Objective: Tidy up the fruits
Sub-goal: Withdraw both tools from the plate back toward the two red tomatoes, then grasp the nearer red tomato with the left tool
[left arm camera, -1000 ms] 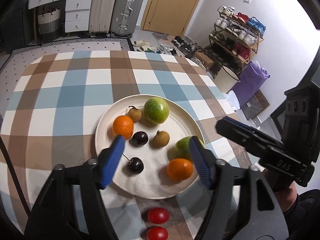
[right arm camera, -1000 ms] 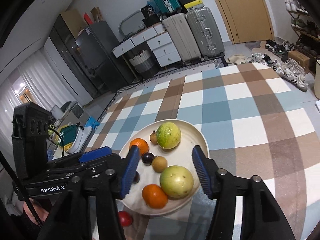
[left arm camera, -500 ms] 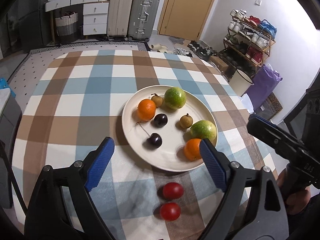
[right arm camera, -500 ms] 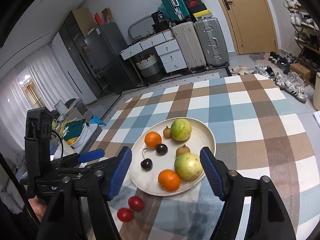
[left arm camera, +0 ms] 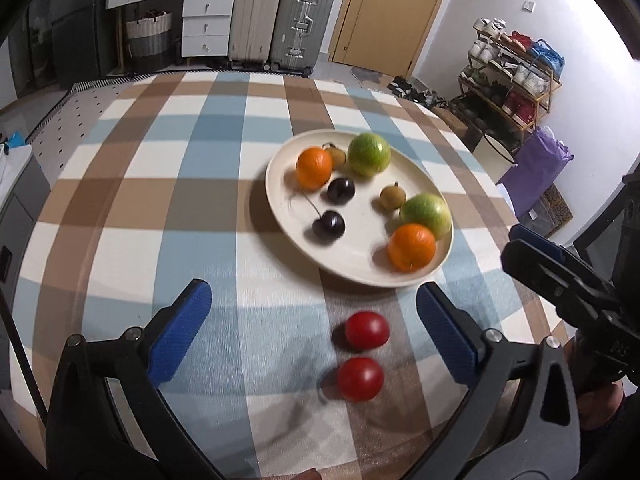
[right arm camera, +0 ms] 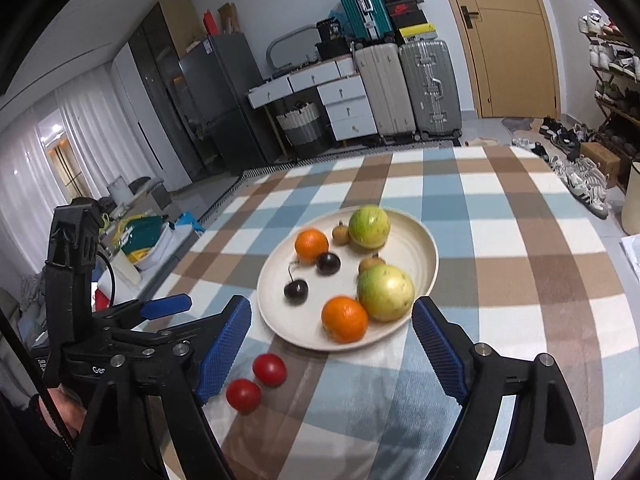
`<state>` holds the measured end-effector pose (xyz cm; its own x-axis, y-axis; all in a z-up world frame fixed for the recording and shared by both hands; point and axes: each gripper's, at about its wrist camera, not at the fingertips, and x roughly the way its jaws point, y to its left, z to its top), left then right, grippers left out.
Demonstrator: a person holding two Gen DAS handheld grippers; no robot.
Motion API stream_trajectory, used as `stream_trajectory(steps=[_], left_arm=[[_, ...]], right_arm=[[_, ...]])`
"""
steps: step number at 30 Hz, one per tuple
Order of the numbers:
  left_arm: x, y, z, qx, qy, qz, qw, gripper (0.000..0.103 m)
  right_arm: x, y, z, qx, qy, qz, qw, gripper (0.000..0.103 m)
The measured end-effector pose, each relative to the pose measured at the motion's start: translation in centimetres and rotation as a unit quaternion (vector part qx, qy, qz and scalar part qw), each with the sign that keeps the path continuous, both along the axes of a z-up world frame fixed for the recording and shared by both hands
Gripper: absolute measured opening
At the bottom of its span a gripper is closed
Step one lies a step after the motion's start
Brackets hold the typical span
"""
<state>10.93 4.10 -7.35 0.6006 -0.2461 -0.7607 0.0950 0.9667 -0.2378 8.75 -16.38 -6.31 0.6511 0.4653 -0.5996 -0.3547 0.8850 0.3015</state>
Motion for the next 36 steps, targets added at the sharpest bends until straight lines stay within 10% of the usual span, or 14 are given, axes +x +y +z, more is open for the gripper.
stream_trajectory(steps=[29,36], left_arm=[[-1.6,-1.7,-5.0,0.031,0.048,-0.033,0.9978,0.102],[-1.9,-2.4,-4.8,0.030,0.044,-0.050,0.9973,0.082]], right_arm=[[-1.4,1.2,-1.9,-0.036,0.027,0.022,0.999,0.089],[-1.5,1.1,-1.6,-0.036,0.028,0.017,0.999,0.089]])
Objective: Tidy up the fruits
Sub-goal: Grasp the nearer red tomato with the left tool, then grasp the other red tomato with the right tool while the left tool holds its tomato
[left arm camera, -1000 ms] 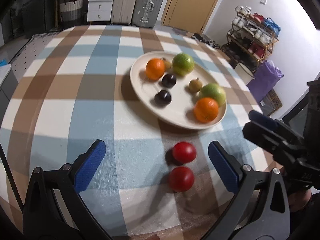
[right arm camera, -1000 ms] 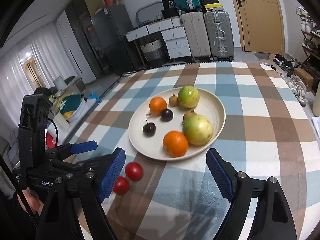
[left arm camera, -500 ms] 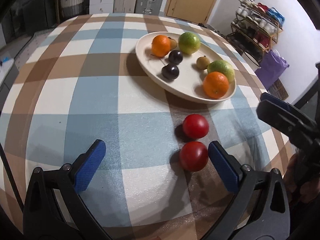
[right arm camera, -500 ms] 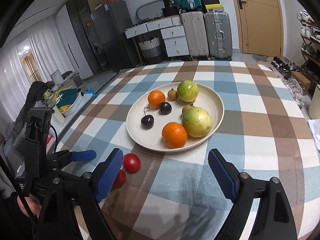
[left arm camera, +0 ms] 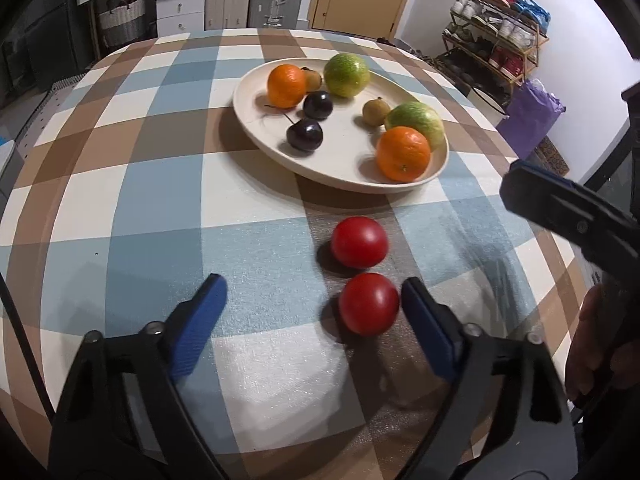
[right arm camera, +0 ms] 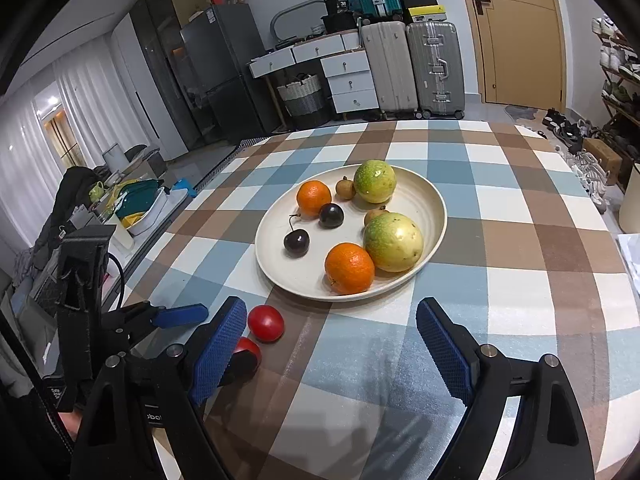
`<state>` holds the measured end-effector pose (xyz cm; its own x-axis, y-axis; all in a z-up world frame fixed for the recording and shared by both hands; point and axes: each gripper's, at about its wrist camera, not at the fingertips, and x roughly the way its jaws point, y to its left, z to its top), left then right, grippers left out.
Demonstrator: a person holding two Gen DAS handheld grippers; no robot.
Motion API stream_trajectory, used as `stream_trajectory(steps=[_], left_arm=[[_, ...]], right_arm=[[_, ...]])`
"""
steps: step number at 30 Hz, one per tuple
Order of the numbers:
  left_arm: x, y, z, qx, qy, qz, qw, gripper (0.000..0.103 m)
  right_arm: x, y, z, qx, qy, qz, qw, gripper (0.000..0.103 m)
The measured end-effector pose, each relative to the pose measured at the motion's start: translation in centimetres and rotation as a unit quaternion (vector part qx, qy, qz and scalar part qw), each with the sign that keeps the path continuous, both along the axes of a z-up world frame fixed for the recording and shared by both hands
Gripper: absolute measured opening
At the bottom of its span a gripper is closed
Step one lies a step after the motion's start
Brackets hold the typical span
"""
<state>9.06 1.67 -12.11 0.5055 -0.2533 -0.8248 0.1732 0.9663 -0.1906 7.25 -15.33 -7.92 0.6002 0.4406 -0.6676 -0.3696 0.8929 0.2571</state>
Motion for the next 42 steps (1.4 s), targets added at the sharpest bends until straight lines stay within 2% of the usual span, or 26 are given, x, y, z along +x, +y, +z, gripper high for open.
stream_trajectory(steps=[2,5,7,10,13,22,26,29,42], left_arm=[[-0.1,-0.3,0.1,0.002,-0.002,-0.007,1.0000,0.073],[-0.4,-0.6,0.2,0.002,-0.004,-0.019,0.9998,0.055],[-0.5,-0.8,0.2,-0.004,-0.004,-0.030,0.9995,0.026],[-0.8,-0.9,0.4,-0.027,-0.004,-0.057,0.9980,0.027],[-1.1,-1.0,1.1,-0.022,-0.021,-0.062,0.9976,0.027],[-1.0,1.4,1.8,-0.025,-0.022,-0.019,0.9993,0.027],[-1.1,3.4,2.6,-0.041,-0.027,-0.004,0.9988,0.027],[-1.4,4.4,3.2,-0.037,-0.035,0.002,0.9987,0.027],[-3.0,9.2,3.6,-0.057,-0.035,0.051,0.9964,0.027]], right_arm=[[-0.1,-0.1,0.2,0.001,-0.002,-0.001,1.000,0.089],[-0.2,-0.1,0.3,0.001,-0.004,-0.001,1.000,0.089],[-0.2,0.0,0.4,0.002,-0.004,0.000,1.000,0.089],[-0.3,0.0,0.5,0.002,-0.003,0.002,1.000,0.089],[-0.5,0.0,0.5,0.004,-0.001,0.004,1.000,0.089],[-0.8,-0.4,0.0,0.007,0.005,-0.001,1.000,0.089],[-0.9,0.3,-0.2,0.002,0.005,0.011,1.000,0.089],[-0.9,1.2,-0.6,-0.007,0.008,0.021,1.000,0.089],[0.3,4.7,-3.5,-0.025,0.052,0.054,0.997,0.087]])
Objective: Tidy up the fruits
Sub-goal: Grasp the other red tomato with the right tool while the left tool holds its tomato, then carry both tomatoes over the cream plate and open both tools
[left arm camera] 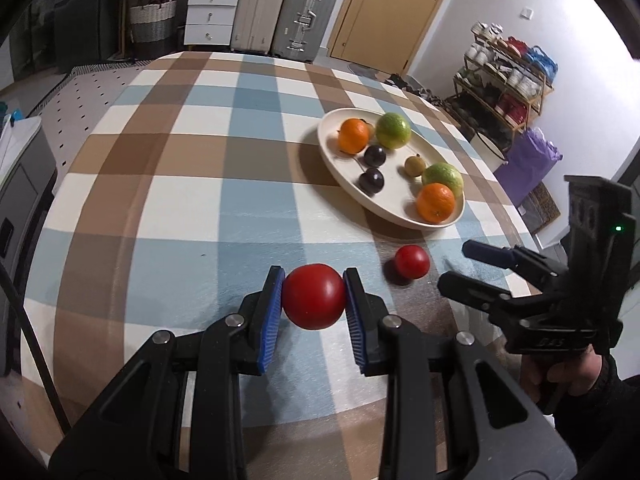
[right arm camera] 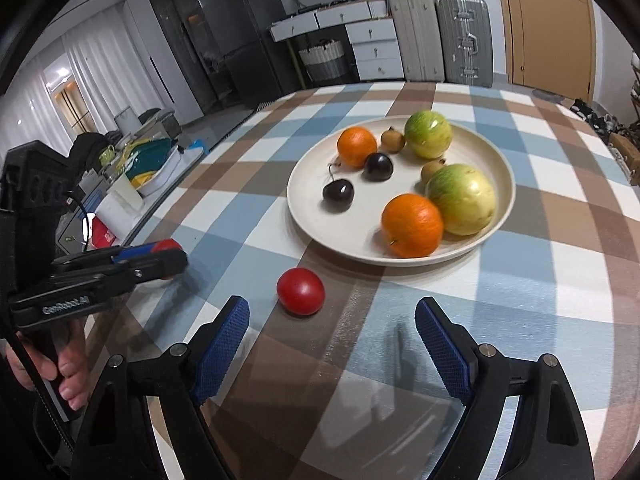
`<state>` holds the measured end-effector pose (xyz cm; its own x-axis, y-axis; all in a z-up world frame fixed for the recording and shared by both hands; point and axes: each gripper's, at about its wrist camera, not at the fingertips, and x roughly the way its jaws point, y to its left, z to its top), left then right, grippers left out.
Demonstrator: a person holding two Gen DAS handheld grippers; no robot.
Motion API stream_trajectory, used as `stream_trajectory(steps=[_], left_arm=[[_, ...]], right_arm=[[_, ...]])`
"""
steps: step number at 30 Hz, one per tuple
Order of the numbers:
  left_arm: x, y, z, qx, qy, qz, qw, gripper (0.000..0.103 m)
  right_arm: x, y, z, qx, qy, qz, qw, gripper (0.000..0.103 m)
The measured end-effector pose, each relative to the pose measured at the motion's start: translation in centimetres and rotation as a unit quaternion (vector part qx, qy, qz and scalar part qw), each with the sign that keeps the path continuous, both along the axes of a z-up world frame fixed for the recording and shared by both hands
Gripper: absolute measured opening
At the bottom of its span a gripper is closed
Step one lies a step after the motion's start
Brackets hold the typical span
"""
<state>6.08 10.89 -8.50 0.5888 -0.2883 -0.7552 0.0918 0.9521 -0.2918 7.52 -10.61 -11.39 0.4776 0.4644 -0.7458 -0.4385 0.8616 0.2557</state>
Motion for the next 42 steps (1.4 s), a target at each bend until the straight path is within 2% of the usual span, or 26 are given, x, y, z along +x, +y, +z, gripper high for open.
stream_trajectory(steps=[4,9,15,18,20,21,22,35,42], left_arm=[[-0.4,0.8,-0.2,-0.003,0.001,0.010,0.9999,0.027],[-0.6,1.8,-0.8,-0.013,0.006,0.024,0.9996,0.027],[-1.1,2.4,-1.0,-0.005,0.002,0.032,0.9995,0.027],[-1.1,2.6,-1.1,-0.009,0.003,0.035,0.9994,0.027],[-1.0,2.7,-1.1,-0.013,0.002,0.036,0.9993,0.027],[-1.0,2.6,-1.0,-0.014,0.001,0.035,0.9993,0.027],[-0.9,2.5,-0.9,-0.013,0.000,0.033,0.9994,0.027],[-0.1,0.3,0.4,-0.003,-0.012,0.010,0.9999,0.027],[1.9,-1.9,1.8,0.007,-0.016,-0.019,0.9997,0.027]], right_arm=[[0.5,1.3,-0.6,-0.012,0.017,0.010,1.000,0.082],[0.7,2.6,-0.9,-0.024,0.016,0.017,0.999,0.077],[1.4,3.9,-1.5,-0.042,0.012,0.023,0.999,0.070],[1.4,4.0,-1.6,-0.048,0.011,0.026,0.998,0.060],[1.3,4.2,-1.7,-0.054,0.006,0.034,0.998,0.047],[1.2,4.3,-1.6,-0.056,0.002,0.038,0.998,0.033],[1.0,4.4,-1.7,-0.063,-0.003,0.044,0.997,0.031],[0.3,3.1,-0.1,-0.043,-0.027,0.041,0.998,0.030],[0.5,1.2,2.6,-0.016,-0.052,0.023,0.998,0.030]])
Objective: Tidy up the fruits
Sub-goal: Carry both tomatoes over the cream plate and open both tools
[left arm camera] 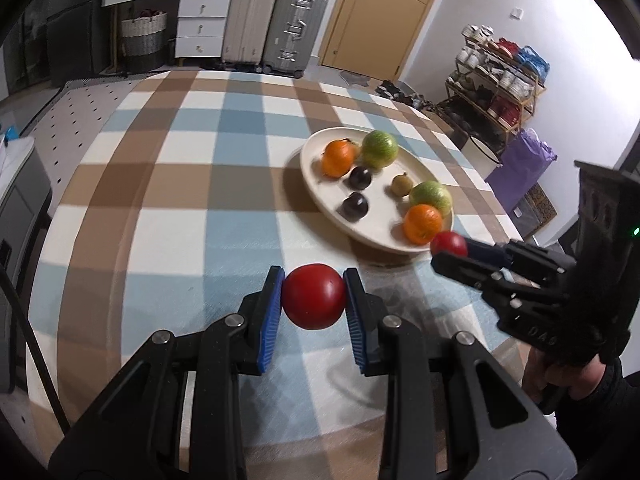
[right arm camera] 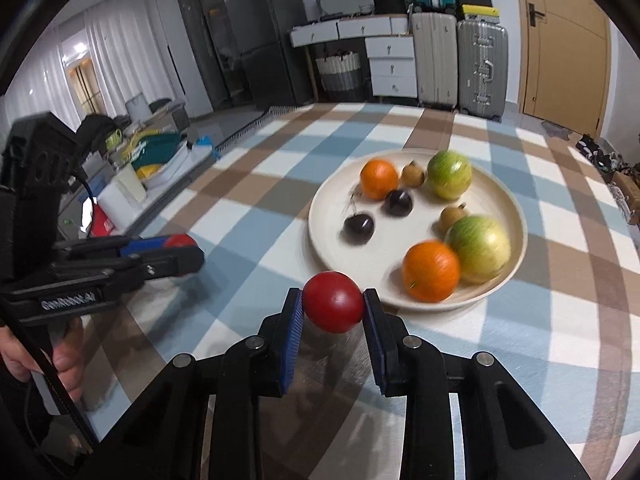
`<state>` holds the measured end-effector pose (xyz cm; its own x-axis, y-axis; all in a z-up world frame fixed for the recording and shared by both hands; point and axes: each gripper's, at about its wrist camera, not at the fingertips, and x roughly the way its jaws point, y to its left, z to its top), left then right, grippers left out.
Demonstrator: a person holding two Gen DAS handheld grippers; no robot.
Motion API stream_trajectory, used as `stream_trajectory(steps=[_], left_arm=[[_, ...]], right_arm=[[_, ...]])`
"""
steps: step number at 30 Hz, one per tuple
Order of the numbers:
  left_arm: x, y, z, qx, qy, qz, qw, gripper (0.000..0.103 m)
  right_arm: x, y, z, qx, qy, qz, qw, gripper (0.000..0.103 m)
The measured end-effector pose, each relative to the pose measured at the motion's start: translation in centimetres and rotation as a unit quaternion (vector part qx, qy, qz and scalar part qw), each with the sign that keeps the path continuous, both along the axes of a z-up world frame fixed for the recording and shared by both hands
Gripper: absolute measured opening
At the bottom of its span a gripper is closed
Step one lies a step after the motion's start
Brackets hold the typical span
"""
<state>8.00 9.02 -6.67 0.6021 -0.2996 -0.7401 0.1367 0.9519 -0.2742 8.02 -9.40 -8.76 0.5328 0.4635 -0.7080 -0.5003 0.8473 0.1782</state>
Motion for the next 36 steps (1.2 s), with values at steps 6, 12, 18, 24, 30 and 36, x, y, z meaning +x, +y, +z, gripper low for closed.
stream_trajectory(steps=[6,12,18,24,30,36], left_arm=[[2.4,-1.8,1.0,-0.007,0.003,-0.018,0.9998,0.027],[5.1,-3.5,1.6,-0.003,0.008,-0.027,0.9996,0.027],[7.5,-5.3,1.8,0.002,0.011,-0.043,0.9990,0.027],[9.9,-7.0,1.5,0.006,0.015,-0.062,0.9980,0.027],[11.8,-8.6,0.7,0.007,0.022,-0.076,0.9969,0.027],[13.3,-9.4,-0.5,0.006,0.033,-0.081,0.9961,0.027]], right_arm=[[1.8,-2.3,2.4,0.028,-0.011,-0.029,0.999,0.030],[3.4,-3.9,3.4,0.047,-0.015,-0.047,0.998,0.030],[4.5,-4.7,3.4,0.050,-0.010,-0.058,0.997,0.030],[6.7,-5.4,3.4,0.054,-0.008,-0.068,0.996,0.030],[8.0,-5.3,3.2,0.055,-0.005,-0.068,0.996,0.030],[9.9,-5.3,2.3,0.054,0.009,-0.071,0.996,0.030]])
